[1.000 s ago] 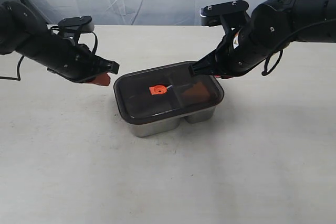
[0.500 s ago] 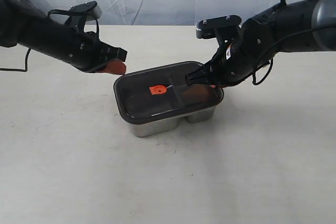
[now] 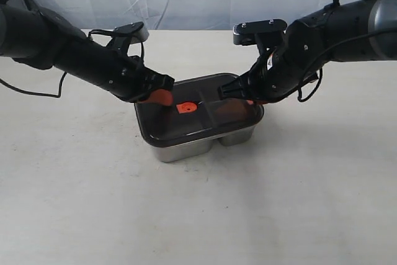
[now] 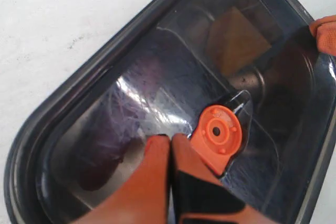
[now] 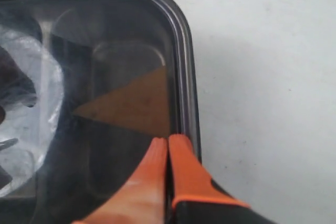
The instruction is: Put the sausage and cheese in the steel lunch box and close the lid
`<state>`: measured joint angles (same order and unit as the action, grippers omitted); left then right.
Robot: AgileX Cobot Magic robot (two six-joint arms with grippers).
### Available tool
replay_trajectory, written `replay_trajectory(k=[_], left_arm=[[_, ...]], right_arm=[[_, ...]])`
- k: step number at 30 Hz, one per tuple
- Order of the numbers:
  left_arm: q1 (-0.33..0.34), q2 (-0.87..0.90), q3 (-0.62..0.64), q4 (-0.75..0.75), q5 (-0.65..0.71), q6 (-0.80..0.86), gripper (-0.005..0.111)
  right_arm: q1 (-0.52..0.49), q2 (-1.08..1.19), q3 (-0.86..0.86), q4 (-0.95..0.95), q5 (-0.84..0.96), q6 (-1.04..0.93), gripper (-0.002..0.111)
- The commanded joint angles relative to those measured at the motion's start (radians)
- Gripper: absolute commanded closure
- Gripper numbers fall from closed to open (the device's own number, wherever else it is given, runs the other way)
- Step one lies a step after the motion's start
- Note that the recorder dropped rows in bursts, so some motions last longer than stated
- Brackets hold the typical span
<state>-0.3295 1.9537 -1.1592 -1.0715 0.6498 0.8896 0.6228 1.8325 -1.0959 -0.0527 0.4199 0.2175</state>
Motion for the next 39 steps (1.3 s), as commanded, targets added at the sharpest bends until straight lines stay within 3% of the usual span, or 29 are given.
replay_trajectory(k=[1,11,17,28,39], left_arm=[[-0.011,0.041,0.013,0.06,0.01,-0.009,0.106],[-0.011,0.041,0.013,0.081,0.014,-0.026,0.106],[-0.011,0.049,0.013,0.173,0.054,-0.124,0.106],[-0.011,0.049,0.013,0.165,0.045,-0.123,0.106],[-0.011,-0.105,0.011,0.096,0.027,-0.052,0.106]], right_arm=[[-0.004,0.008,0.003,0.053,0.022,-0.023,0.109],[-0.004,0.01,0.003,0.093,0.082,-0.068,0.109],[-0.004,0.01,0.003,0.093,0.082,-0.068,0.109],[-0.004,0.103,0.003,0.107,0.061,-0.068,0.109],[-0.004,-0.122,0.003,0.053,0.057,-0.058,0.109]])
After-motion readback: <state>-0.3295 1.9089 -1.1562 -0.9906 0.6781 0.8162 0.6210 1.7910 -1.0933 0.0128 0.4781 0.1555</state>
